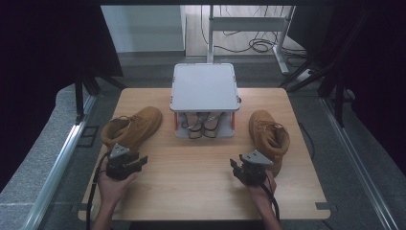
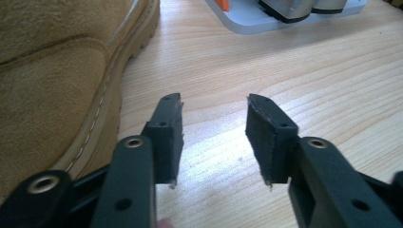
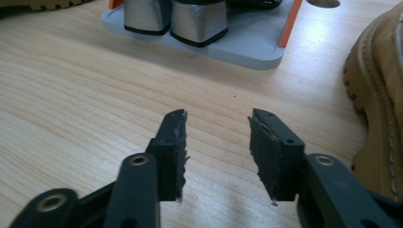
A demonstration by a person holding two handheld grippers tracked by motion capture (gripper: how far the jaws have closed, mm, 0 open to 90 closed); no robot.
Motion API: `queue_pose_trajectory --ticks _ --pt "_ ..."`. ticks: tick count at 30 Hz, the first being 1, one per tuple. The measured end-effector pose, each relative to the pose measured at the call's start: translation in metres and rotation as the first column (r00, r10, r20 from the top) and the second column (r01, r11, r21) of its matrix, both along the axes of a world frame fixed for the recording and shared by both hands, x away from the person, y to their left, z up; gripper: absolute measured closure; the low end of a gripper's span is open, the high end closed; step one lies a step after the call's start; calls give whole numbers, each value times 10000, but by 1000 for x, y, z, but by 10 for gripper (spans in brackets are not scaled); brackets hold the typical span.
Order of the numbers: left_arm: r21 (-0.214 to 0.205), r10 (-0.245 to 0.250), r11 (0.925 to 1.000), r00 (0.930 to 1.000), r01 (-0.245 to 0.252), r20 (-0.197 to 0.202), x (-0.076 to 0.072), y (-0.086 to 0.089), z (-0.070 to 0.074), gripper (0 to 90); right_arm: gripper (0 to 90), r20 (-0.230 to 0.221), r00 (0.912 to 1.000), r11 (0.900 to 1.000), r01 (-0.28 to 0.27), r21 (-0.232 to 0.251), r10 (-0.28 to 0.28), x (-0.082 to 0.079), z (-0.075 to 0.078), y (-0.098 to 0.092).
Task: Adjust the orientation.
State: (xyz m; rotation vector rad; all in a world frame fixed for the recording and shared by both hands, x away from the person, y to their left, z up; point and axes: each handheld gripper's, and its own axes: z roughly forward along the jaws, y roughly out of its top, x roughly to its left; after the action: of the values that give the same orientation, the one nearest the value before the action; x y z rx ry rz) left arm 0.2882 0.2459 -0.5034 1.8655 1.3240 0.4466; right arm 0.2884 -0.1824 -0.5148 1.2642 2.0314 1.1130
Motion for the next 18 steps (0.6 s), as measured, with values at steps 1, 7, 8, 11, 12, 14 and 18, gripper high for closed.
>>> queue_pose_trajectory --ticks 1,7,8,11,12,14,18 --pt "-71 8 10000 10000 -9 -11 0 0 0 522 627 42 10000 10000 27 69 -28 0 1 -1" --pt "-206 -197 9996 9998 195 -78 1 -2 0 464 821 501 9984 9993 254 275 -267 -7 8 -9" --pt "-191 -210 9996 9997 208 -83 1 -2 0 464 837 589 9976 9990 338 278 -354 -9 9 -12" --pt "-261 -243 9994 9997 242 -31 1 -4 0 465 865 728 9960 9985 511 215 -525 -14 10 -19" --pt "-287 -259 9993 9997 258 -34 1 -4 0 465 873 741 9956 9982 566 209 -580 -15 10 -21" --pt "-293 -251 9993 9997 248 -81 1 -4 -1 464 886 741 9951 9977 647 179 -659 -18 10 -25" --pt "-240 -284 9993 9996 283 -4 1 -5 -2 474 890 746 9941 9969 778 87 -782 -23 8 -34"
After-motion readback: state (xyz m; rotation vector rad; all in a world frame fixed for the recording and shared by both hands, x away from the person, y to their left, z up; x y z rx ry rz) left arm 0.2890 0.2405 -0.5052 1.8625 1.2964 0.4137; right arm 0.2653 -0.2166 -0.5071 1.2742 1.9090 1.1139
